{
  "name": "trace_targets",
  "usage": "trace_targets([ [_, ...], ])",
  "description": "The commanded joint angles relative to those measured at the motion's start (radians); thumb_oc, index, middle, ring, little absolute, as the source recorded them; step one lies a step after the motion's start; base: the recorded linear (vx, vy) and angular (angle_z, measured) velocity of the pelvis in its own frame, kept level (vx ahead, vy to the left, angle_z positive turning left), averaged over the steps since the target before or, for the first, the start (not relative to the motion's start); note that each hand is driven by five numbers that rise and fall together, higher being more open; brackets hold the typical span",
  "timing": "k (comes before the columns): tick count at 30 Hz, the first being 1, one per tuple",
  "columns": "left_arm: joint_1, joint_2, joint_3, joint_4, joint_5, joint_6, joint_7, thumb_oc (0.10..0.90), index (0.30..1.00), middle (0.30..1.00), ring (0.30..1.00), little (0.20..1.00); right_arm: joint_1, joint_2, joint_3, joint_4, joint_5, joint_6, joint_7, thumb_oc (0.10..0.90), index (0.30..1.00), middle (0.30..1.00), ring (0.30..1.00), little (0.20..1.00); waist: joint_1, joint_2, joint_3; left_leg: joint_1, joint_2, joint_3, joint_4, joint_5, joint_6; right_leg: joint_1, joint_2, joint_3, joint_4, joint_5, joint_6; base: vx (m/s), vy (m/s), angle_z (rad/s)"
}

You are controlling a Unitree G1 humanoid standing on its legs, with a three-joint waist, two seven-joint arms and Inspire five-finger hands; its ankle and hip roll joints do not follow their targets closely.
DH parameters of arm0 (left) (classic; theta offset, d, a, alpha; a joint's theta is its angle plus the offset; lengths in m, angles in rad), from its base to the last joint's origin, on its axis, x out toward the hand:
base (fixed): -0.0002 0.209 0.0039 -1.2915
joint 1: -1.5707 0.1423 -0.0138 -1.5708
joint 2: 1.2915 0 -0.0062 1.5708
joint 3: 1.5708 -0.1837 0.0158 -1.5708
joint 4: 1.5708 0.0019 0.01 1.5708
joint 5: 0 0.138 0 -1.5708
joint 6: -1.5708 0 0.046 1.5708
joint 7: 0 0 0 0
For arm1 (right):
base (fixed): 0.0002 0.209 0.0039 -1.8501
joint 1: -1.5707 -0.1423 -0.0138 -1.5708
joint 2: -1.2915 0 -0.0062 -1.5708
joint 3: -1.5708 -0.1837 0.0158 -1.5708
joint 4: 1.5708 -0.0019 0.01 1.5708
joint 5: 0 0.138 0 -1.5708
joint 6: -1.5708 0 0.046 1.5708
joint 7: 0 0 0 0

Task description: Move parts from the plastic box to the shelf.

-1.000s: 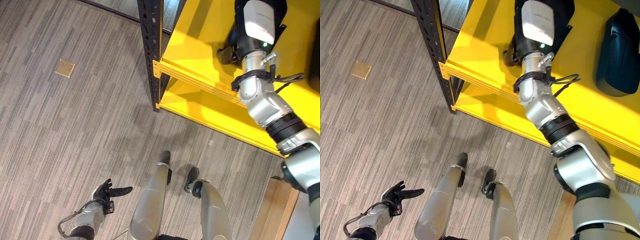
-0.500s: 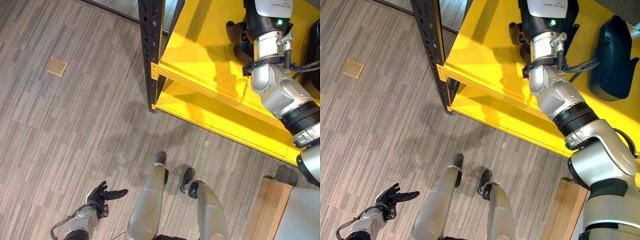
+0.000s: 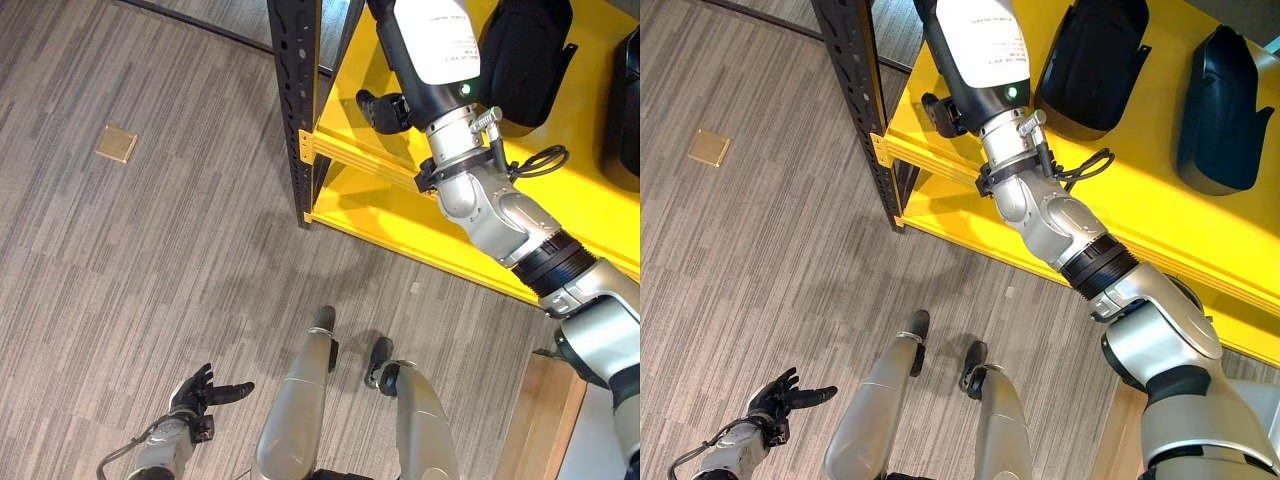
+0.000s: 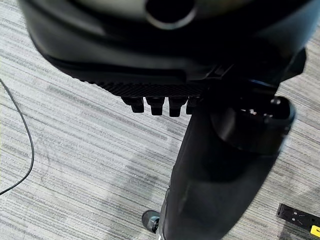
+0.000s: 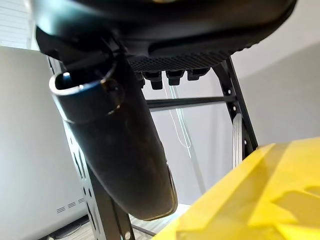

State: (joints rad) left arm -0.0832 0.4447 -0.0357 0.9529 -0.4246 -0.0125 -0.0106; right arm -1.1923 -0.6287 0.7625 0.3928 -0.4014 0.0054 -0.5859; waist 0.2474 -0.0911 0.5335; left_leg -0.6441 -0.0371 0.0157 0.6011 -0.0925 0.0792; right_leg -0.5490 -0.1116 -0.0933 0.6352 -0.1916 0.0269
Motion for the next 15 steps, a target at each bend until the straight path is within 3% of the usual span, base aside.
trace_targets([
  [1,0.068,-0.051,0.005,0.044,-0.024,-0.082,0.030,0.900,1.000,1.000,1.000,1.000,-0.032,-0.004,-0.203,-0.217,0.045,-0.104,-0.021,0.900,1.000,1.000,1.000,1.000,-0.024,0.051,-0.020,0.078,-0.007,-0.041,-0.010,-0.141,0.016,0.068,0.016,-0.027,-0.079,0.020,-0.024,-0.09,0.199,0.01],
  [3,0.080,-0.071,0.007,0.029,-0.024,-0.135,0.033,0.900,1.000,1.000,1.000,1.000,0.026,0.018,-0.219,-0.326,0.106,-0.156,0.115,0.900,1.000,1.000,1.000,1.000,-0.035,0.057,-0.024,0.109,-0.004,-0.040,-0.054,-0.125,0.008,0.087,0.020,-0.013,-0.110,0.025,-0.020,0.02,0.124,-0.05],
  [5,0.088,-0.082,0.005,0.021,-0.035,-0.168,0.034,0.900,1.000,1.000,1.000,1.000,0.064,0.032,-0.213,-0.412,0.216,-0.156,0.247,0.900,1.000,1.000,1.000,1.000,-0.042,0.057,-0.030,0.132,-0.002,-0.040,-0.085,-0.115,0.002,0.103,0.023,-0.004,-0.137,0.032,-0.015,0.03,0.075,-0.21],
  [7,0.094,-0.097,0.003,-0.007,-0.050,-0.226,0.040,0.900,1.000,1.000,1.000,1.000,0.120,0.046,-0.203,-0.579,0.308,-0.089,0.382,0.900,1.000,1.000,1.000,1.000,-0.056,0.052,-0.041,0.162,0.004,-0.035,-0.128,-0.103,-0.004,0.126,0.028,0.008,-0.178,0.044,-0.008,0.04,0.055,-0.14],
  [8,0.094,-0.096,0.002,-0.010,-0.053,-0.228,0.040,0.900,1.000,1.000,1.000,1.000,0.125,0.045,-0.205,-0.588,0.314,-0.087,0.395,0.900,1.000,1.000,1.000,1.000,-0.058,0.051,-0.044,0.162,0.003,-0.035,-0.135,-0.096,-0.005,0.126,0.027,0.008,-0.185,0.050,-0.007,0.06,0.062,0.01],
  [9,0.100,-0.103,-0.009,-0.075,-0.056,-0.232,0.081,0.900,1.000,1.000,1.000,1.000,0.178,0.041,-0.200,-0.729,0.391,-0.007,0.479,0.900,1.000,1.000,1.000,1.000,-0.071,0.043,-0.058,0.191,0.009,-0.028,-0.171,-0.087,-0.009,0.152,0.030,0.016,-0.225,0.061,-0.001,0.07,0.047,0.02],
  [13,0.094,-0.090,-0.020,-0.150,-0.067,-0.246,0.156,0.900,1.000,1.000,1.000,1.000,0.266,0.004,-0.228,-0.810,0.430,-0.028,0.611,0.900,1.000,1.000,1.000,1.000,-0.103,0.021,-0.107,0.243,0.022,-0.012,-0.244,-0.066,-0.024,0.210,0.034,0.025,-0.321,0.086,0.010,0.07,0.026,-0.02],
  [15,0.082,-0.084,-0.027,-0.182,-0.050,-0.243,0.185,0.900,1.000,1.000,1.000,1.000,0.302,-0.021,-0.239,-0.840,0.510,-0.046,0.657,0.900,1.000,1.000,1.000,1.000,-0.117,0.010,-0.131,0.269,0.032,0.006,-0.269,-0.058,-0.031,0.242,0.034,0.022,-0.359,0.096,0.013,0.04,0.014,-0.07],
])
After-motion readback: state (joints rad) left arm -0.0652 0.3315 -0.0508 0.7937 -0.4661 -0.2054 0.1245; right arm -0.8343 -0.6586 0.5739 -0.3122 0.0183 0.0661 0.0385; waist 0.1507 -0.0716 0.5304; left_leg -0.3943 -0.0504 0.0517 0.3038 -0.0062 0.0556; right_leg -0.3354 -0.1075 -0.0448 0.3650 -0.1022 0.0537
